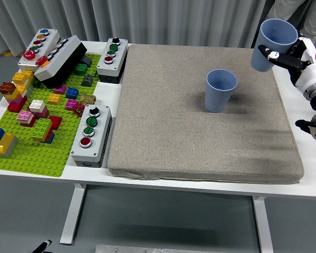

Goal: Pick cup pour cup place

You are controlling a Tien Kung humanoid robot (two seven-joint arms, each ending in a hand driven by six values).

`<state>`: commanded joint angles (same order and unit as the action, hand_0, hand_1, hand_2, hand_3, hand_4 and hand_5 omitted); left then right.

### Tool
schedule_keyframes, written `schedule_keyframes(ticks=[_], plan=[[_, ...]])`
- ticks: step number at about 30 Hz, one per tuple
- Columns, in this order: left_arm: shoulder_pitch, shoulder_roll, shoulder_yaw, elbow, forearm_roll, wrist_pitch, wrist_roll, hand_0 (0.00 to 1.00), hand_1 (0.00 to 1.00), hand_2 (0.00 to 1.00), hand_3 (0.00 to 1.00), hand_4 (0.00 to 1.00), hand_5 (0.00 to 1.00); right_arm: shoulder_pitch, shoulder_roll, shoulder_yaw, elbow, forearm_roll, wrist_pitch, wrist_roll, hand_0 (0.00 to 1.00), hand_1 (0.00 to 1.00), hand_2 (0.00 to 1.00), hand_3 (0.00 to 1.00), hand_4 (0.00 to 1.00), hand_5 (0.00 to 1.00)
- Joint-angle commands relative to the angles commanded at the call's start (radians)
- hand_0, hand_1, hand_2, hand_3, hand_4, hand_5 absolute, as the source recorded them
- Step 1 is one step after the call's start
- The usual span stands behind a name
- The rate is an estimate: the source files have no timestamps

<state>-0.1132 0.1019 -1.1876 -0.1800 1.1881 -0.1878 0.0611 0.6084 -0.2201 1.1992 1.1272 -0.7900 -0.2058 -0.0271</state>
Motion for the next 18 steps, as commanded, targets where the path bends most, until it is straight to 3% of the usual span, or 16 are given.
schedule_keyframes(ticks=[18], plan=[[0.001,-0.002,0.009,0.0,-0.001,-0.002,-0.001,0.823,0.804,0.887,0.789,0.638,0.985,-0.059,0.018,-0.011,-0.036,0.018,-0.014,0.052,0.77,0.672,0.548,0.558,0.668,0.002]])
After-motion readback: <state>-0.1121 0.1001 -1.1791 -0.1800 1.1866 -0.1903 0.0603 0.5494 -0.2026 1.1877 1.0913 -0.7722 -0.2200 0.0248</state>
